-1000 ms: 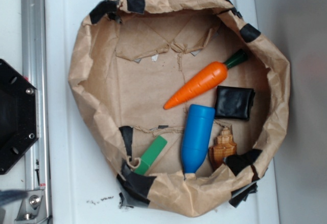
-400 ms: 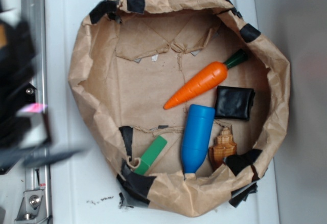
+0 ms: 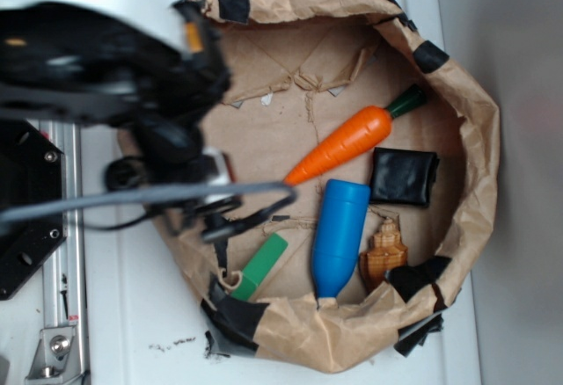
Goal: Grab the carrot.
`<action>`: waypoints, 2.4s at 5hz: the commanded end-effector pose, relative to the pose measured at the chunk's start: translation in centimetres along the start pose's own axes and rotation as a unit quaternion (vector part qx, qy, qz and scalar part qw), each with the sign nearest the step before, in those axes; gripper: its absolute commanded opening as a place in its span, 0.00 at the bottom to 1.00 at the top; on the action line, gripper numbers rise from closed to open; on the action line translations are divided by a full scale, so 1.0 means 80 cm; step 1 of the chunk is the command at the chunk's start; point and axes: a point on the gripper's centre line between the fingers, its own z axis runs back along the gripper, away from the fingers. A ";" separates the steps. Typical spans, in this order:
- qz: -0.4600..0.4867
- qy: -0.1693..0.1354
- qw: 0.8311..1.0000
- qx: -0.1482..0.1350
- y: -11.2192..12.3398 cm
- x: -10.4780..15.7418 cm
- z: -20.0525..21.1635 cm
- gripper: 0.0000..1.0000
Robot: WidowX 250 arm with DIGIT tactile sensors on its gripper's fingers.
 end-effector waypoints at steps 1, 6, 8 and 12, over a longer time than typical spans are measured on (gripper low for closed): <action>0.000 0.029 0.999 0.017 -0.020 0.043 -0.053 1.00; 0.017 0.091 0.996 0.017 -0.013 0.110 -0.188 1.00; -0.043 0.086 0.995 0.018 -0.018 0.091 -0.141 0.00; -0.075 0.029 0.997 0.009 -0.026 0.081 0.056 0.00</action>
